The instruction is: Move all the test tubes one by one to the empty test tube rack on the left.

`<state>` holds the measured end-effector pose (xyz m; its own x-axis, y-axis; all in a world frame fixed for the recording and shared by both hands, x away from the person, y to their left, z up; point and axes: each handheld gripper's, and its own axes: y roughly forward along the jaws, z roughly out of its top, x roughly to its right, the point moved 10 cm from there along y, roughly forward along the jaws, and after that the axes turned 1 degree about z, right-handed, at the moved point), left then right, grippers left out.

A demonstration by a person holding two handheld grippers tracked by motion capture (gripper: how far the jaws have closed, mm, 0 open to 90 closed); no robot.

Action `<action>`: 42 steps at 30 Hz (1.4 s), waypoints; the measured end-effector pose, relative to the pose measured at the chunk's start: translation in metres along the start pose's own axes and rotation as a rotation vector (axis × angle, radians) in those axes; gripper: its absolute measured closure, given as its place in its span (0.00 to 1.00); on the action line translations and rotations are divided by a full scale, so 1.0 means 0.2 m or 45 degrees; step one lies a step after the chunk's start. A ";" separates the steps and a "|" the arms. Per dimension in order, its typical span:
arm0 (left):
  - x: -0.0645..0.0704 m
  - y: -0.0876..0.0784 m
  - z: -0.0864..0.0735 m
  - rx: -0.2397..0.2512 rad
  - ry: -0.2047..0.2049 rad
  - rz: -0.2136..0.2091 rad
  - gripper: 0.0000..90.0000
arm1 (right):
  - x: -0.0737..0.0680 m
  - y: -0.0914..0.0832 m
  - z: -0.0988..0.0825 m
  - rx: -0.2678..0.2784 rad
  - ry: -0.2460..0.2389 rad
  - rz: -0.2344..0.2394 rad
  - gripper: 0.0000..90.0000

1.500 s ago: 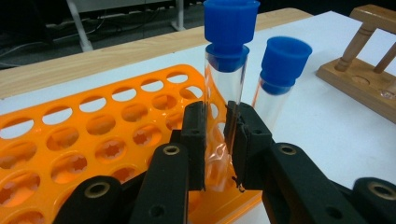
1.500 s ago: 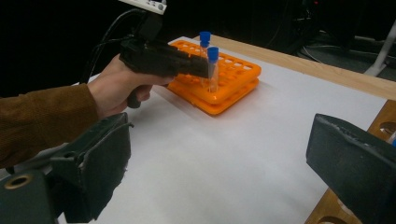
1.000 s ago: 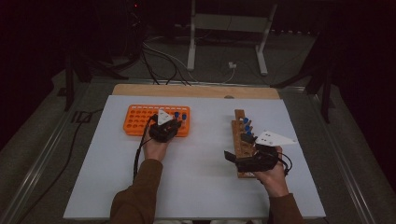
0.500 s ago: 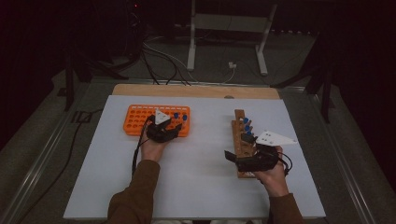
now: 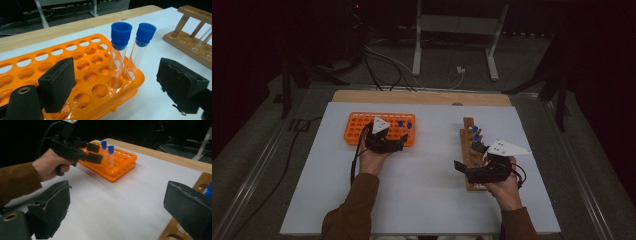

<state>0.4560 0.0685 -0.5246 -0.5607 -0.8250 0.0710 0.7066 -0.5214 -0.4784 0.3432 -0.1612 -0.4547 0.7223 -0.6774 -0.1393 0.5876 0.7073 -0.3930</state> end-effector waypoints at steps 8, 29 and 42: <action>0.01 -0.11 -0.02 0.005 -0.001 -0.029 0.02 | 0.04 -0.01 0.00 -0.006 -0.010 -0.047 0.08; 0.02 -0.32 -0.12 0.018 -0.044 -0.052 0.01 | 0.31 -0.02 -0.02 -0.045 0.047 -0.237 0.17; 0.03 -0.39 -0.11 0.039 -0.019 -0.050 0.01 | 0.38 0.02 -0.12 -0.132 0.046 -0.316 0.48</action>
<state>0.3881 0.1097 -0.5057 -0.5820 -0.8067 0.1027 0.6971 -0.5600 -0.4478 0.3916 -0.2140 -0.4887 0.5461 -0.8357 -0.0582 0.7035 0.4953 -0.5097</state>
